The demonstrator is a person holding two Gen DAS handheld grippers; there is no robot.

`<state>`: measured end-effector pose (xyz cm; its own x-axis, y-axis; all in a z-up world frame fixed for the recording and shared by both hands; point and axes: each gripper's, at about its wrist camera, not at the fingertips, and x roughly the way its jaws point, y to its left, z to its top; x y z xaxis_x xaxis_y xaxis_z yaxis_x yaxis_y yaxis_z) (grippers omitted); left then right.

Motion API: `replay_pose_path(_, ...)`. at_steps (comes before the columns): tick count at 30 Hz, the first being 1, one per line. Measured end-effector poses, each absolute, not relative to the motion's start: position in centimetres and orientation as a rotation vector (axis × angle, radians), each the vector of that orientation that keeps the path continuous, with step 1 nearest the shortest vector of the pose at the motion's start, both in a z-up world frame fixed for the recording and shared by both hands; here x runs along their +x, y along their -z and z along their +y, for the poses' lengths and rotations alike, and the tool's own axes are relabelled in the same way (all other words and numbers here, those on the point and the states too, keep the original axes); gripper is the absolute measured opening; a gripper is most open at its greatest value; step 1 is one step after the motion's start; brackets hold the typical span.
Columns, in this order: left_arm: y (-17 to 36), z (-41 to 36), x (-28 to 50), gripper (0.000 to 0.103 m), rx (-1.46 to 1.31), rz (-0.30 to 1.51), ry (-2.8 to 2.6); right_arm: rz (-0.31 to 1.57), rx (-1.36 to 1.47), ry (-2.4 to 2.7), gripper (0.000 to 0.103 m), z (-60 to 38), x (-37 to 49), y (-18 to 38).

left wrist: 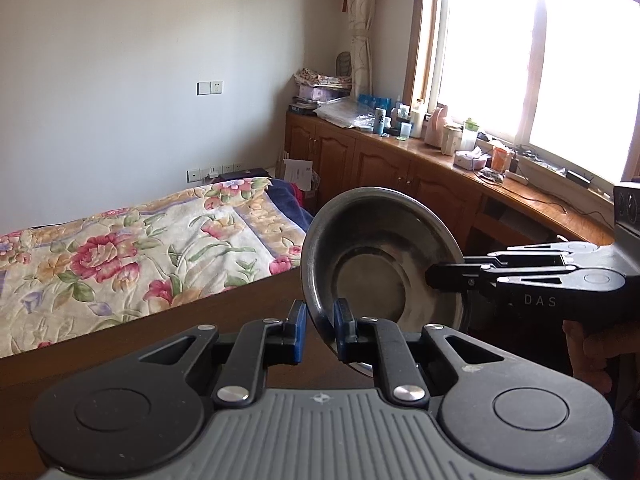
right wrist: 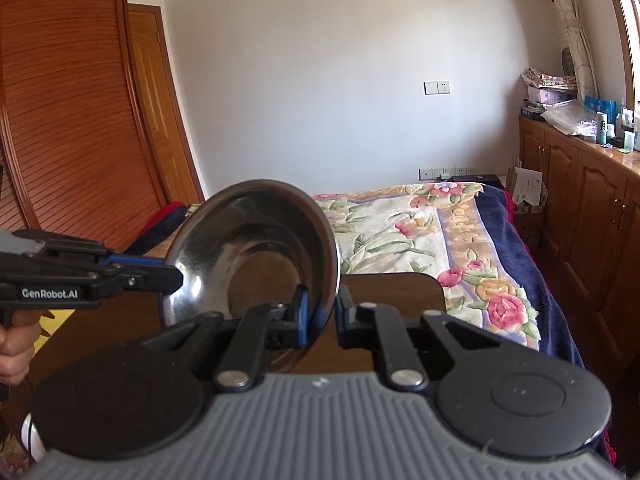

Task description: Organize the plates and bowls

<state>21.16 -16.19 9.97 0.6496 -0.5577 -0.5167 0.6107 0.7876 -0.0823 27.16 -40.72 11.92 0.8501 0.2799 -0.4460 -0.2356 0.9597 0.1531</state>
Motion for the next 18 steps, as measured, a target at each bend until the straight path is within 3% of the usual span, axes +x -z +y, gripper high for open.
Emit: replay_pose_path(18, -8.4, -12.8, 15.9, 0.016, 0.094, 0.568, 0.678, 0.502, 0.056, -0.279, 0.015, -37.9, 22.9, -10.9)
